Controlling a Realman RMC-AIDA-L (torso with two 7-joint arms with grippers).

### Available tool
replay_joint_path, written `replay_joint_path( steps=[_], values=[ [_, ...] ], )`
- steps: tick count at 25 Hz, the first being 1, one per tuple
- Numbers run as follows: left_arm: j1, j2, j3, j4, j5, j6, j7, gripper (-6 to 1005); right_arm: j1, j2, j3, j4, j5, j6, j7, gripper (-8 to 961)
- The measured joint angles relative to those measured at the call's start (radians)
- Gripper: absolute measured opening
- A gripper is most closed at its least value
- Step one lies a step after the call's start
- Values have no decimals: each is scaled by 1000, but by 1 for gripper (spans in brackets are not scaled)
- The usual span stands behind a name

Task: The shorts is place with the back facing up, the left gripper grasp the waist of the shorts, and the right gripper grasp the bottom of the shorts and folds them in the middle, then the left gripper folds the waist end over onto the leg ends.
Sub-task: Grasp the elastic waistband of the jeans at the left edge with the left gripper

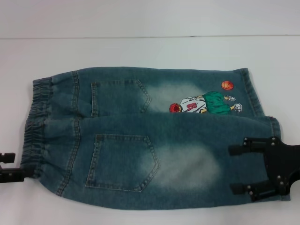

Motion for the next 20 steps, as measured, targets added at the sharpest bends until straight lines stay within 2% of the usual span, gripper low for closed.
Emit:
replay_joint_path(
  steps=[9,20],
  values=[
    [5,-5,18,4,30,-74,-4,853,5,0,0,1,2,-2,4,948],
    [5,-19,93,-7,38,-132,-8,850,16,0,0,16,3,1,18,949]
  ],
)
